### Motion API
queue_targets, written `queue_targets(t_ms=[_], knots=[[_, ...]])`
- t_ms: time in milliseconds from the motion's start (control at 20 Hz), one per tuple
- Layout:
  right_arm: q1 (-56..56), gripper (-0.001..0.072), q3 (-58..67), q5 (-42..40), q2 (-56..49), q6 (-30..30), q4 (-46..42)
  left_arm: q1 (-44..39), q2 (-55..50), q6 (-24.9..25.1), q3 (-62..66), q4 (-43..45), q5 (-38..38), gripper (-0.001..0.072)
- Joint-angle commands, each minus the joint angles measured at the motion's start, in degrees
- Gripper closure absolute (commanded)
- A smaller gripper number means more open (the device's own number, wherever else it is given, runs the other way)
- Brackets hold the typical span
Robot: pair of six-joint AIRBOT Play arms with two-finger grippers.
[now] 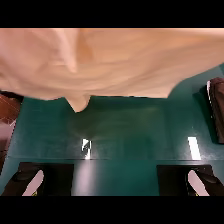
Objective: Fold the shirts.
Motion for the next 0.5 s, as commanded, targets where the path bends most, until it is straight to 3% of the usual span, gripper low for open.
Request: queue_targets(t_ms=[0,250,450], knots=[[0.0,0.0697,13.8,4.5,0.0,3.4,-4.7,0.0,0.3,-3.6,12.5,1.6,1.2,0.0688],[0.0,0.0697,21.7,14.6,-6.0,6.9,-5.4,0.0,-1.0,-5.1,11.2,1.7,-1.4,0.0688],[0.0,0.0697,10.3,15.1,-12.4,7.0,-5.3,0.0,-5.0,-5.2,-4.2,1.1,-7.4,0.0688]])
